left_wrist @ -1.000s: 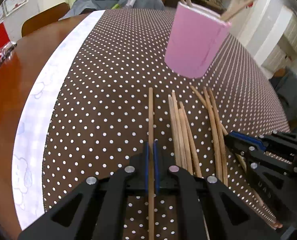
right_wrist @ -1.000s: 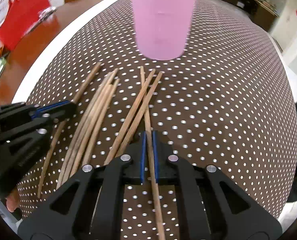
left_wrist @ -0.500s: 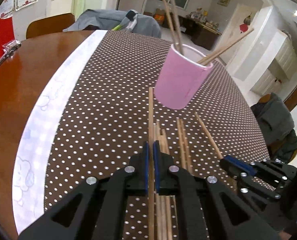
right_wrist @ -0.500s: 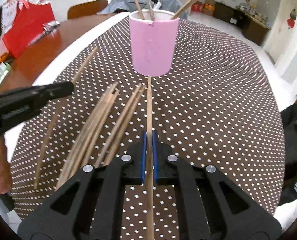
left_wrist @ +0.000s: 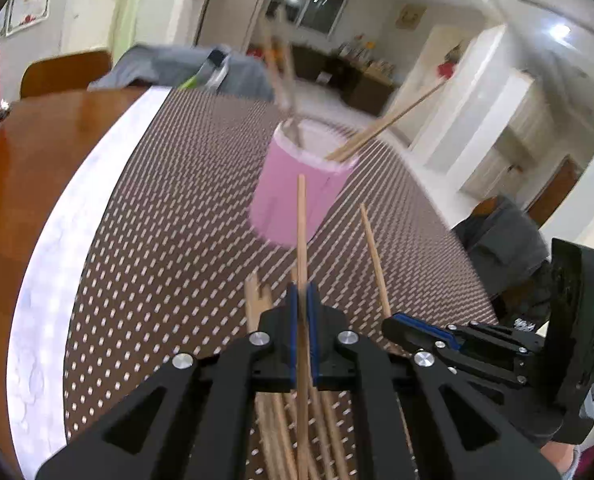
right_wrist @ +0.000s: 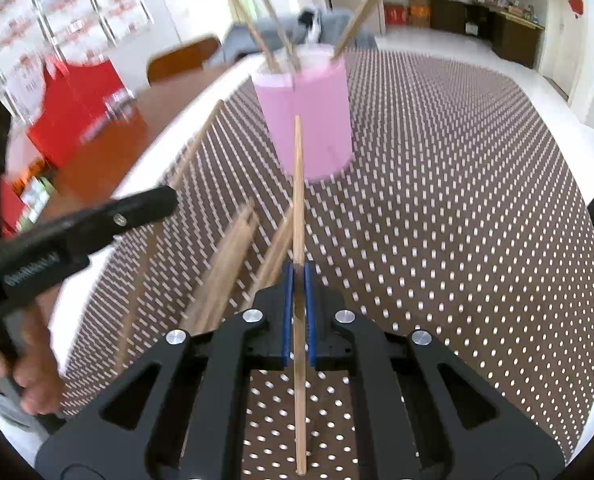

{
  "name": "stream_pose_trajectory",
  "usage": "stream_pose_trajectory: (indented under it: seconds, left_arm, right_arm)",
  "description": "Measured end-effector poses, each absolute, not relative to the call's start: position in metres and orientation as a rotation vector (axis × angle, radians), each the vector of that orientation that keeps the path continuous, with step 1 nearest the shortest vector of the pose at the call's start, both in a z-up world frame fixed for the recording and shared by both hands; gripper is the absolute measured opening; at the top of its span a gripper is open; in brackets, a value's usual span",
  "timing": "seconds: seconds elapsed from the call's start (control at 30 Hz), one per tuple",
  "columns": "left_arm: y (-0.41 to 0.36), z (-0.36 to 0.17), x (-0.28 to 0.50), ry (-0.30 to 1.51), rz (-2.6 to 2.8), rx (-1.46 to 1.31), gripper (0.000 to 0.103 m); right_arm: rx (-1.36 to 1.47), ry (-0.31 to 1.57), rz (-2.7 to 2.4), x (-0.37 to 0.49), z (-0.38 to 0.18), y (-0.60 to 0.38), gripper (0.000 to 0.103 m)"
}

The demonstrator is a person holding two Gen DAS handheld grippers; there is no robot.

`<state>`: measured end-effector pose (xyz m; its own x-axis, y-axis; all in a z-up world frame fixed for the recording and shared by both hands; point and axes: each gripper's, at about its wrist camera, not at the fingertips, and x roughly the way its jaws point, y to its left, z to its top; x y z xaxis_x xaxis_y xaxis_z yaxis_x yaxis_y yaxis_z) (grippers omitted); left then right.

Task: Organize utensils
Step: 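Lift both held chopsticks over the pink cup and lower them in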

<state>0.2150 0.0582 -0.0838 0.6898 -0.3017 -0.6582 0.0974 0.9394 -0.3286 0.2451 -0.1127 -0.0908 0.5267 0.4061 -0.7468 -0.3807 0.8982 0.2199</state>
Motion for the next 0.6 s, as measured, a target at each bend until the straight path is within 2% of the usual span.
stream_pose_trajectory:
  seconds: [0.37, 0.6]
  left_arm:
    - [0.044, -0.020, 0.214, 0.437, -0.312, -0.259, 0.005]
    - [0.048, 0.003, 0.234, 0.210, -0.288, -0.288, 0.005]
  right_arm:
    - [0.164, 0.601, 0.518, 0.239, -0.018, -0.126, 0.006]
    - [0.195, 0.451, 0.500, 0.249, 0.008, -0.126, 0.006]
